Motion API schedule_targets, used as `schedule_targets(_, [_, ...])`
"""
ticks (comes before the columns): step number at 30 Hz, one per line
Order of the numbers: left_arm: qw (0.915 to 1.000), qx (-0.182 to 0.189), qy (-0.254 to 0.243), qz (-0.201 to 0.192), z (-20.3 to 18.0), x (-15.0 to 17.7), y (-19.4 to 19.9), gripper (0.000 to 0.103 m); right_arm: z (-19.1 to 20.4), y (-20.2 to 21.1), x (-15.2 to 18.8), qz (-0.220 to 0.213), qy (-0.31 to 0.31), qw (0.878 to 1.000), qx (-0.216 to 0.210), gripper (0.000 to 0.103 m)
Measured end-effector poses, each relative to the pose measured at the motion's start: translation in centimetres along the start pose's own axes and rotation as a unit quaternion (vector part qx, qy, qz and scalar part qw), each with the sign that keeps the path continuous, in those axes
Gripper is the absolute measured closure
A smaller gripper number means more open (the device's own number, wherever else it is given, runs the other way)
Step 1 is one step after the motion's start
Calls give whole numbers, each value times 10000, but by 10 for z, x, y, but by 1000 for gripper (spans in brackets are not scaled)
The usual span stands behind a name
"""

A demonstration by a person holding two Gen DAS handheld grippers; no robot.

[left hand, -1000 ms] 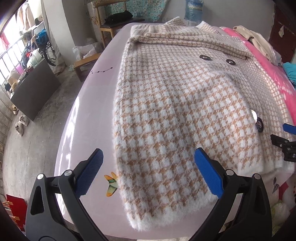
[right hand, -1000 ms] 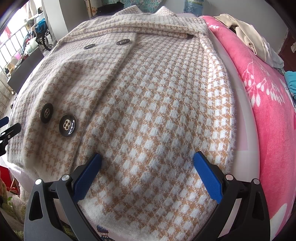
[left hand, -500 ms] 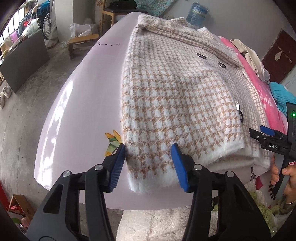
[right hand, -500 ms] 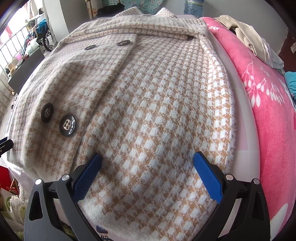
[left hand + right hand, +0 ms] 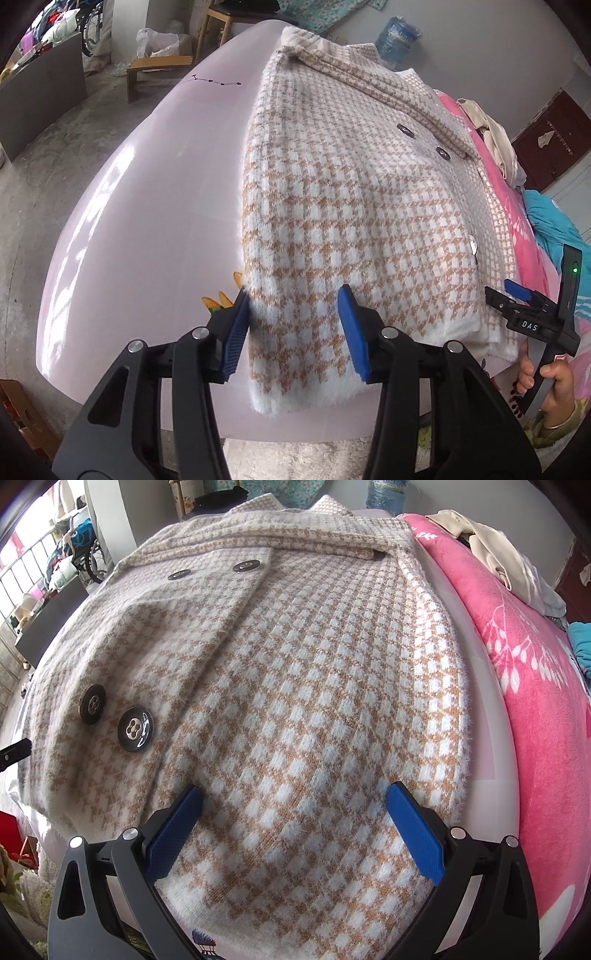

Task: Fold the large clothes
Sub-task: 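Close both grippers on the coat hem edge side by side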

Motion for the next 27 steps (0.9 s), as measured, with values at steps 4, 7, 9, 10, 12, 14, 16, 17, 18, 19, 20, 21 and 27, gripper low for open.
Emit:
schedule_targets(4, [9998, 140, 52, -124, 1, -8, -1, 58, 0, 0, -2, -14, 2, 10000, -9, 6])
schedule_targets(7, [9998, 128, 43, -164, -1, -10, -1, 58, -1, 0, -3, -20, 19, 10000, -52, 6])
schedule_targets(9, [9998, -6, -100, -179, -5, -10, 1, 58, -2, 3, -1, 60, 47, 9999, -105, 6])
schedule_targets(10, [9996, -106, -198, -165, -7, -9, 1, 59, -5, 7, 0, 47, 9, 9999, -138, 6])
schedule_targets(12, [9986, -355, -392, -97, -10, -6, 0, 62, -13, 19, 3, -87, -99, 9997, -226, 6])
schedule_targets(14, [9970, -566, -532, -39, -12, -4, 0, 63, -26, 30, 5, -178, -244, 9993, -229, 6])
schedule_targets(16, [9957, -693, -610, 0, -13, -1, 0, 64, -44, 41, 8, -253, -454, 9984, -233, 7])
schedule_targets(17, [9954, -728, -624, 16, -13, 0, 0, 64, -52, 44, 10, -251, -549, 9979, -232, 10])
schedule_targets(18, [9952, -750, -622, 38, -12, 1, 1, 64, -61, 46, 12, -214, -661, 9973, -227, 12])
schedule_targets(19, [9952, -759, -609, 55, -11, 2, 1, 64, -67, 47, 16, -159, -760, 9967, -241, 13])
schedule_targets(20, [9954, -759, -588, 67, -10, 3, 2, 64, -72, 46, 20, -98, -846, 9960, -259, 16])
schedule_targets(21, [9954, -761, -569, 83, -9, 4, 2, 64, -75, 44, 25, -31, -921, 9954, -270, 20])
schedule_targets(27, [9947, -846, -568, 115, -9, 8, 3, 64, -74, 28, 42, 233, -1286, 9888, -716, 45])
Point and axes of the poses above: each gripper's, at about its wrist camera, not at the fingertips, and y roughly against the way its jaws point, z to its left, x to its underside, the point moved 8 cm from there along -y, roughly the way its jaws point, and after that the axes turned 10 degrees about x, right-handed, at the moved point
